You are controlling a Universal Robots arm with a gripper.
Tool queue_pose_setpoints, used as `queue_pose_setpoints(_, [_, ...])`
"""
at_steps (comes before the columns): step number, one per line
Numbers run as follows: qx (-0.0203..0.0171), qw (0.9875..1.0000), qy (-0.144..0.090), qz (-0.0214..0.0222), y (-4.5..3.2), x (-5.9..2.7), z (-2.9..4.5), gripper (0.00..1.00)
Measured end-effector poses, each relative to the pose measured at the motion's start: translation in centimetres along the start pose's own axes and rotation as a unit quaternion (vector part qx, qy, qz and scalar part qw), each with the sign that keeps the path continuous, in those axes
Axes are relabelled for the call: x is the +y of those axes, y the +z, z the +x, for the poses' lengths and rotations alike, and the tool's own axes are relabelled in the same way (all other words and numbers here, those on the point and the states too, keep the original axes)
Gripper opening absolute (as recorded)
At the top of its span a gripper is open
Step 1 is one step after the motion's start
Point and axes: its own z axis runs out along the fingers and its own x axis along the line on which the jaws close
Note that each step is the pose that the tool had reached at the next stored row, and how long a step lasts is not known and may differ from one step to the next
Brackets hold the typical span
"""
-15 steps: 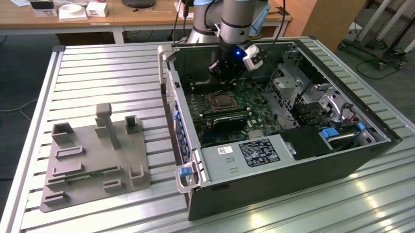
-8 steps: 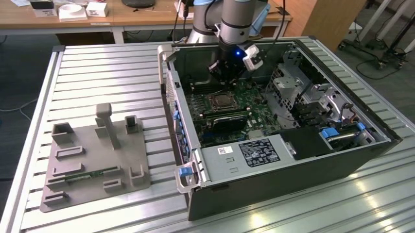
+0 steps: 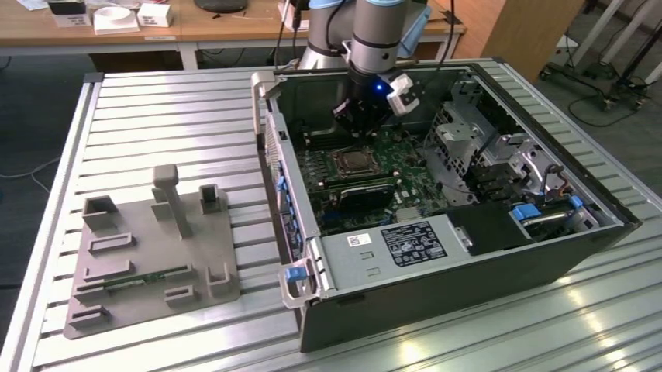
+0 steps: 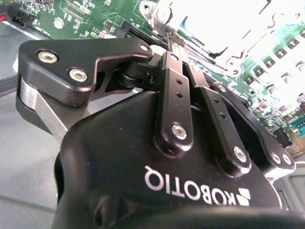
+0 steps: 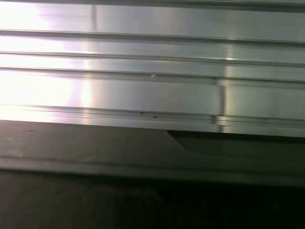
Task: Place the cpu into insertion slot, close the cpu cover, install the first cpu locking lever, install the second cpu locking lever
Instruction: 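Install the first cpu locking lever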
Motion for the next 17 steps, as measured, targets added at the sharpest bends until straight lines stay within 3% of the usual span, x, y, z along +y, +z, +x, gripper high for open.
queue_pose_setpoints(7, [0.0002, 1.0, 0.001, 0.0028, 0.43, 0.0, 0.01, 0.1])
queue_pose_setpoints(17, [0.0001, 1.0, 0.001, 0.0035, 0.23, 0.0, -0.03, 0.1])
